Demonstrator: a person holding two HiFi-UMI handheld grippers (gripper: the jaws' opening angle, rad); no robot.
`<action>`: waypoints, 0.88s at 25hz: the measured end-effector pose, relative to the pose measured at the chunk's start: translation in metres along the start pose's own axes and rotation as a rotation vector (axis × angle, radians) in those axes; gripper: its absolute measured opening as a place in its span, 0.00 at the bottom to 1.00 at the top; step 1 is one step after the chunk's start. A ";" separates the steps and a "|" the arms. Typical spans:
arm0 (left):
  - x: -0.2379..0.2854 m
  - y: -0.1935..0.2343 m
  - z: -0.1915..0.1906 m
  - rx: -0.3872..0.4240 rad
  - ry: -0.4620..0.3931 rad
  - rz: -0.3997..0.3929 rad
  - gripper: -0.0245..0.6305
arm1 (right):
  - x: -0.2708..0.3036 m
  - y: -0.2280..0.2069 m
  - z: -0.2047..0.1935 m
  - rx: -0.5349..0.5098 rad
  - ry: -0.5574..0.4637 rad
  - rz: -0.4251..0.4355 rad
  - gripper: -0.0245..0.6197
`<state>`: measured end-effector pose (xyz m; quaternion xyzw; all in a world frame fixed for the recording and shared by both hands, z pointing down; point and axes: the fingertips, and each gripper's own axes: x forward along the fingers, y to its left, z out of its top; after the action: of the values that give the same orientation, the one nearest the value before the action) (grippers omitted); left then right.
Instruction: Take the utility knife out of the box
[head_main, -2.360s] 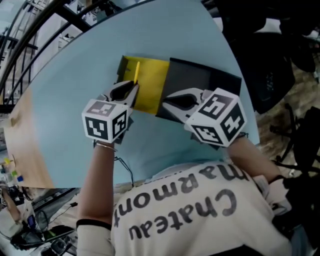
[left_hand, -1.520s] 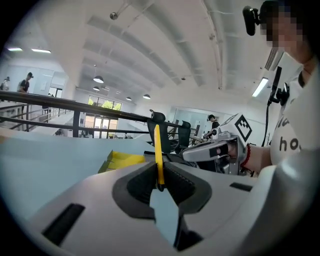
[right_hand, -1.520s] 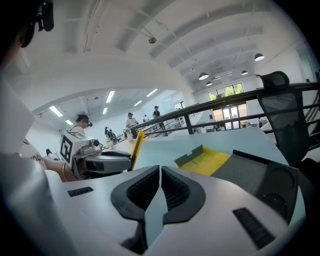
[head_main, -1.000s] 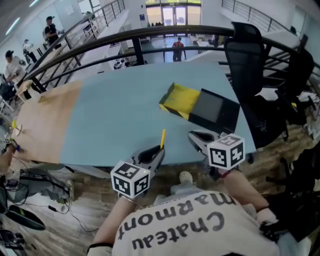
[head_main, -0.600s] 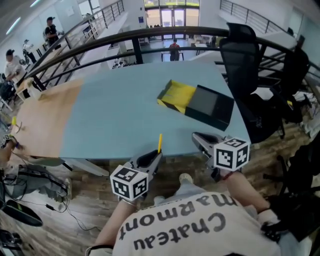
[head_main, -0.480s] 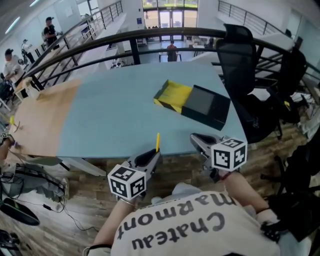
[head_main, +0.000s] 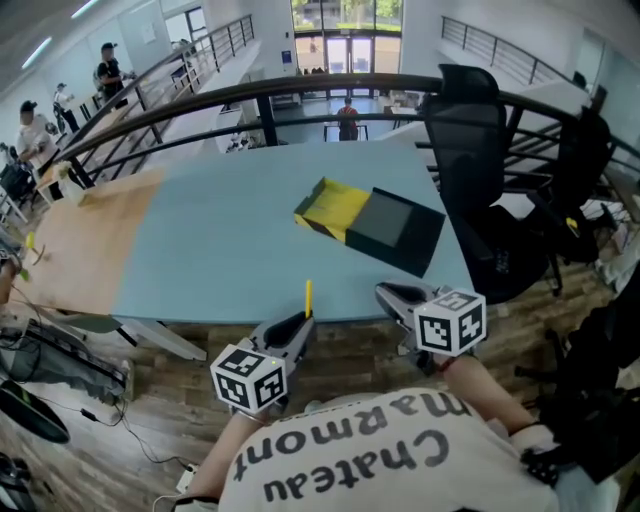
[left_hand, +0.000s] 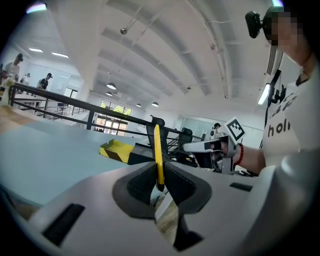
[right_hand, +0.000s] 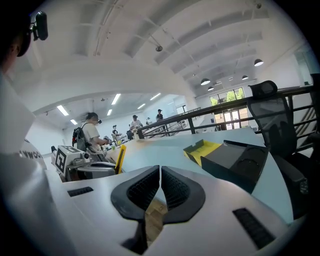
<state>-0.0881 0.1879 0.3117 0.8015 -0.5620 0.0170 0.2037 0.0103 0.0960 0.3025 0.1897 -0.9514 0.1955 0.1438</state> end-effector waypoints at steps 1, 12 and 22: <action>0.002 -0.006 0.000 -0.011 -0.008 0.003 0.12 | -0.006 -0.005 -0.001 -0.002 0.008 0.002 0.10; 0.038 -0.066 -0.024 -0.052 0.004 0.047 0.12 | -0.062 -0.053 -0.015 0.012 0.024 0.029 0.10; 0.056 -0.116 -0.036 -0.047 -0.012 0.100 0.12 | -0.117 -0.084 -0.038 0.015 0.025 0.046 0.10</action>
<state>0.0451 0.1833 0.3232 0.7676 -0.6027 0.0090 0.2179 0.1563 0.0767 0.3225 0.1667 -0.9521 0.2083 0.1497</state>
